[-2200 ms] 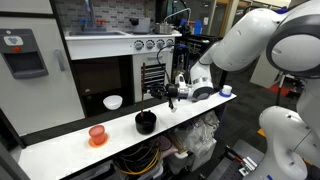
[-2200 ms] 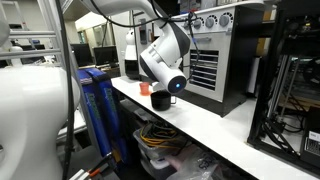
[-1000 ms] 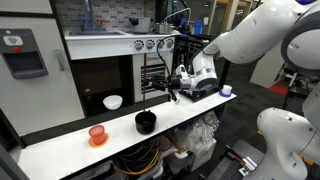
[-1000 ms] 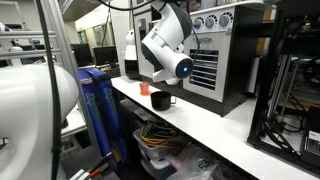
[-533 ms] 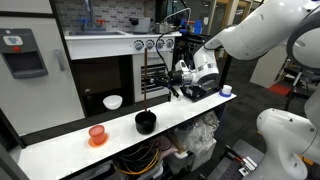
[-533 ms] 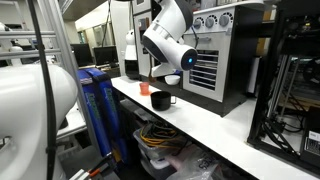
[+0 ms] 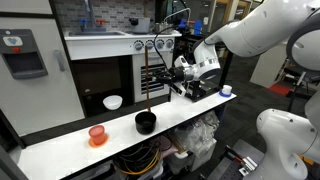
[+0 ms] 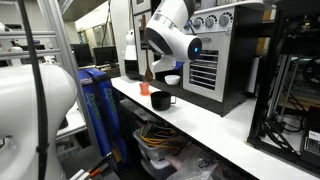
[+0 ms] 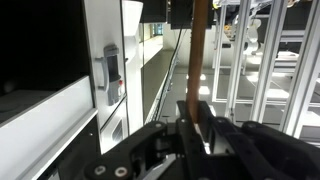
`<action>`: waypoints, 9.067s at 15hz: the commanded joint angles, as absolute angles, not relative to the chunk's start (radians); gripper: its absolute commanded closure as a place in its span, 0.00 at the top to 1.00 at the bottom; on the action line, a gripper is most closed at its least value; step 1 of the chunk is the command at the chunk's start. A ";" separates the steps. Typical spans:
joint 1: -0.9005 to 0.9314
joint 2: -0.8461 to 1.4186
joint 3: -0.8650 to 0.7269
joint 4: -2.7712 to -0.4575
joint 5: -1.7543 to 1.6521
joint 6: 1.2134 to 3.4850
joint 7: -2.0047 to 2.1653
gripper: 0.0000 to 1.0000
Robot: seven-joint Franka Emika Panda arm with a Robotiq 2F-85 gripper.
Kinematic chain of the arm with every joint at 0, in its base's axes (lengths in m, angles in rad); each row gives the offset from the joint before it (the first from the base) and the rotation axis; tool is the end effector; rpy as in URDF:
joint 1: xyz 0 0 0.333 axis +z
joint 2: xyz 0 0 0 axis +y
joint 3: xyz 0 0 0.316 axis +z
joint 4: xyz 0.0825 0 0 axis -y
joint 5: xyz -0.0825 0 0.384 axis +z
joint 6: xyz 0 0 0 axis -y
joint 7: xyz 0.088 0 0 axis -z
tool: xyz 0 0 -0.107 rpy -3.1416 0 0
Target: Use the wooden spoon to mix the contents of the black cup then place the spoon on the counter
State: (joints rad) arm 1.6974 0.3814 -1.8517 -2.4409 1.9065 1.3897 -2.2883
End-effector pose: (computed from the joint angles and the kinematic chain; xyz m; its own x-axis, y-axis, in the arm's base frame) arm 0.4765 0.0610 0.3867 -0.0065 -0.0015 1.0000 0.9644 -0.2642 0.0059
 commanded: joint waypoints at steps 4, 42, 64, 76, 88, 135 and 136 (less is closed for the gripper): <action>1.685 0.583 -1.887 -2.400 1.766 1.254 -2.263 0.04; 1.484 0.824 -1.938 -2.522 1.542 1.608 -2.202 0.04; 1.135 0.679 -1.460 -2.328 1.318 2.089 -2.308 0.04; 0.773 0.311 -0.931 -2.317 0.997 2.568 -2.253 0.04; 0.195 0.316 -0.305 -2.299 0.948 2.623 -2.241 0.04; 0.129 -0.373 0.093 -2.499 1.275 2.795 -1.532 1.00; 0.134 -0.363 0.114 -2.496 1.267 2.813 -1.485 1.00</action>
